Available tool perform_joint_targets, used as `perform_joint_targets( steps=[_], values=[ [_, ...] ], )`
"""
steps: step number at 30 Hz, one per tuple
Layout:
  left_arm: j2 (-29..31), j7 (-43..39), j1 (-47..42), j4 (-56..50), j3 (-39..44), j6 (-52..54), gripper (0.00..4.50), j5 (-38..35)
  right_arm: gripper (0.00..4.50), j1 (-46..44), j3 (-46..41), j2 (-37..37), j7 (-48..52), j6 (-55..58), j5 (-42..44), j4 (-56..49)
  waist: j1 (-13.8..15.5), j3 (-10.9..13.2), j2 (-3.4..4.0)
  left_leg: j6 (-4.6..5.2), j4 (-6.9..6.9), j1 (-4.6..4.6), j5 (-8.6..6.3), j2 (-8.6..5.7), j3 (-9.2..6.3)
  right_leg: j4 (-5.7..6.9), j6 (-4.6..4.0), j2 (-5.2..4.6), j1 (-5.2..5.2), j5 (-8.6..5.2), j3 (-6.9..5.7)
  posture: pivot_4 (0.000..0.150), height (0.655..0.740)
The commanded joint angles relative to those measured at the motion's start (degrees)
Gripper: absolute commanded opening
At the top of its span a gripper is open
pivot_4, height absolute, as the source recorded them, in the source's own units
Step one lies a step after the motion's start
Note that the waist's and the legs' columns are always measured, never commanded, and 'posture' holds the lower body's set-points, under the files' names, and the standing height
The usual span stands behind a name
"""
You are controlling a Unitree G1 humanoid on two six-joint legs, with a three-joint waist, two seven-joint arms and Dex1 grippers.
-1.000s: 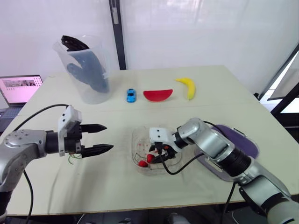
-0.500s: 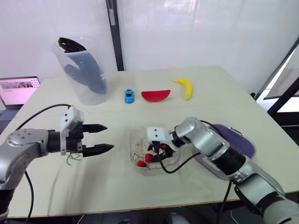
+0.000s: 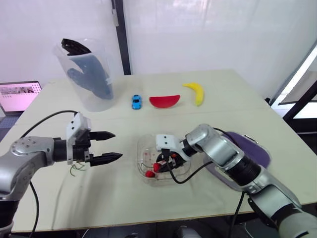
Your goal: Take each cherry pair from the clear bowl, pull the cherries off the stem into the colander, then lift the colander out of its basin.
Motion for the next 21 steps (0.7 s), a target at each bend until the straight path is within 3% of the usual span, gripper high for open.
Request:
perform_joint_targets(
  steps=[1,4,11,14,17,19,21],
  values=[
    [-0.25,-0.14,-1.0,-0.24,0.49,-0.95,4.5,-0.16,1.9,-1.17,-3.57,-2.12,0.89,2.38,2.74,-5.62,0.07,0.0,0.0,0.0,0.0,0.0,0.0,0.0,0.0,-0.01,0.0,0.0,0.0,0.0,0.0,0.15,0.74],
    [-0.8,0.0,-1.25,0.17,0.71,-1.12,4.5,-0.26,1.9,-1.89,-3.37,-3.85,1.57,1.06,2.93,-7.38,0.16,0.0,0.0,0.01,0.0,0.0,-0.01,0.0,0.0,-0.01,0.0,0.0,0.01,0.0,0.0,0.15,0.74],
    [-2.51,-0.12,0.21,0.96,3.65,-2.06,4.5,-1.56,1.9,-8.31,-0.6,-8.18,4.27,-21.59,-5.65,-2.88,-0.26,0.0,0.0,0.03,0.0,0.01,-0.02,0.0,0.01,-0.01,0.0,0.0,-0.01,0.0,0.0,0.15,0.74],
    [-3.1,0.11,2.17,0.55,5.52,-2.41,4.5,-2.16,1.9,-11.24,0.83,-7.52,8.3,-23.81,-6.28,-0.75,-0.31,0.0,0.0,0.0,-0.01,0.01,0.0,0.0,0.02,0.0,0.0,0.01,-0.03,0.0,0.01,0.15,0.74],
    [-3.37,0.57,4.97,-0.45,6.86,-2.75,4.5,-2.28,2.73,-13.59,3.05,-5.19,12.1,-23.12,-6.37,0.83,-0.29,0.0,0.0,0.0,-0.02,0.0,0.0,0.0,0.02,-0.01,0.0,0.0,-0.03,0.0,0.01,0.15,0.74],
    [-3.69,1.29,6.54,-1.22,7.61,-2.8,4.5,-2.36,3.78,-14.11,5.48,-3.04,11.29,-27.5,-9.56,3.5,-0.23,0.0,0.0,0.0,-0.01,0.0,0.0,0.0,0.02,-0.01,0.0,0.0,-0.02,0.0,0.01,0.15,0.74],
    [-3.95,1.96,7.37,-1.95,8.22,-2.56,4.5,-2.56,4.43,-14.23,7.04,-1.27,10.4,-31.74,-12.06,6.0,-0.18,0.0,0.0,0.0,0.0,0.01,0.0,0.0,0.02,0.0,0.0,0.0,-0.02,0.0,0.01,0.15,0.74]
  ],
)
